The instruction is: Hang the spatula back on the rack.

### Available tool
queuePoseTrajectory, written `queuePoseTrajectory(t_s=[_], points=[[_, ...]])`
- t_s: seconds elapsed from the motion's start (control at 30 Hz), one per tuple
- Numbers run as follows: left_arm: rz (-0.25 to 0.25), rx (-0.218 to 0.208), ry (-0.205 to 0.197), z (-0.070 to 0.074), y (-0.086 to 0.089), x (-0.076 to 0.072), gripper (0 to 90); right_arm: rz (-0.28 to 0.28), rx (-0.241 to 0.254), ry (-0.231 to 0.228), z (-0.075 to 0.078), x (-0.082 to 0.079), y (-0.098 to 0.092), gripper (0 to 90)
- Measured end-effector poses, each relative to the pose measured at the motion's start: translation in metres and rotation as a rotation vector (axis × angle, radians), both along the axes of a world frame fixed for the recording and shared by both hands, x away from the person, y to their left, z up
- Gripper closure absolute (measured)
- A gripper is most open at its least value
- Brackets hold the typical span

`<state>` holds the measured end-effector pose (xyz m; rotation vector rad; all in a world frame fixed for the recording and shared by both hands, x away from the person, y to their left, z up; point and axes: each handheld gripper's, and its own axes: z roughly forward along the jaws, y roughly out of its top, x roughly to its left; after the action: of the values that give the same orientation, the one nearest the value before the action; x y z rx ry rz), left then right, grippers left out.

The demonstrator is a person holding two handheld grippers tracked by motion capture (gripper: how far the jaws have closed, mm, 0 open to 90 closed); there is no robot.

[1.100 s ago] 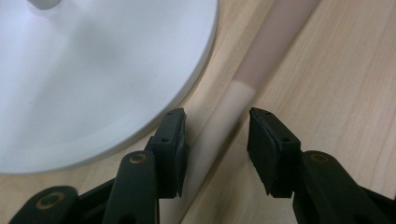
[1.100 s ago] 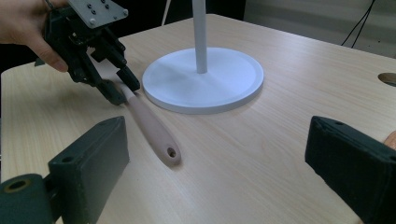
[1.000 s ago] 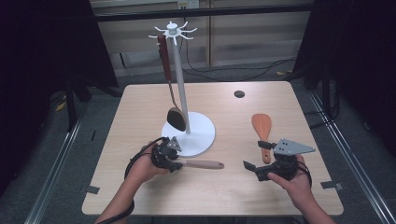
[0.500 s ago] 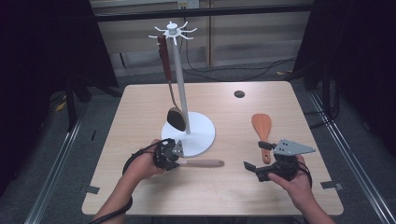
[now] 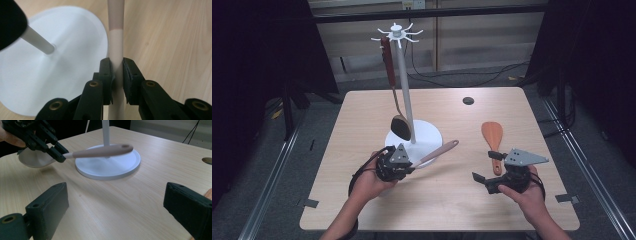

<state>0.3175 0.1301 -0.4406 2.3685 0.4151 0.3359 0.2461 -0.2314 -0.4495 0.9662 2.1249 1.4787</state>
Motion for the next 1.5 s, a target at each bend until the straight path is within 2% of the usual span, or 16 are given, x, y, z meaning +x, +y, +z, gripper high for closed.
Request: queuePoseTrajectory(t_s=[0.13,0.17,0.2,0.33,0.5,0.63,0.7,0.77,0.97,1.07,1.2,1.3,1.43,1.5], points=[[0.040,-0.050,-0.044,0.006,0.002,-0.003,78.8,-0.003,-0.003,0.000,0.000,0.001,0.001,4.8],[0.040,-0.050,-0.044,0.006,0.002,-0.003,78.8,-0.001,-0.004,0.001,0.000,0.001,0.001,4.6],[0.065,-0.093,-0.066,0.007,0.003,-0.006,78.8,0.002,-0.006,-0.003,0.000,0.002,0.001,4.5],[0.100,-0.152,-0.089,0.011,0.007,-0.009,78.8,0.000,0.000,-0.001,0.000,0.003,0.002,3.7],[0.138,-0.182,-0.123,0.016,0.011,-0.011,78.8,-0.005,0.000,0.000,-0.001,0.006,0.004,2.6],[0.167,-0.232,-0.144,0.020,0.013,-0.014,78.8,-0.005,0.006,0.001,-0.001,0.008,0.006,1.9],[0.170,-0.238,-0.155,0.021,0.014,-0.015,78.8,-0.004,0.006,0.001,-0.001,0.008,0.006,1.4],[0.197,-0.263,-0.185,0.024,0.015,-0.019,78.8,0.004,0.004,-0.003,-0.001,0.009,0.008,0.7],[0.244,-0.296,-0.225,0.031,0.018,-0.023,78.9,0.007,0.016,-0.005,0.000,0.011,0.011,0.4],[0.245,-0.315,-0.238,0.034,0.018,-0.024,78.9,0.007,0.019,-0.002,0.000,0.012,0.011,0.4],[0.272,-0.366,-0.263,0.040,0.017,-0.027,78.9,0.013,0.017,-0.001,-0.001,0.012,0.012,0.4],[0.282,-0.378,-0.274,0.043,0.017,-0.028,78.9,0.013,0.018,-0.001,-0.001,0.012,0.012,0.4],[0.306,-0.417,-0.300,0.047,0.017,-0.029,78.9,0.014,0.019,0.001,-0.001,0.012,0.012,0.4],[0.309,-0.420,-0.314,0.050,0.018,-0.030,78.9,0.015,0.018,0.001,-0.001,0.012,0.012,0.4]])
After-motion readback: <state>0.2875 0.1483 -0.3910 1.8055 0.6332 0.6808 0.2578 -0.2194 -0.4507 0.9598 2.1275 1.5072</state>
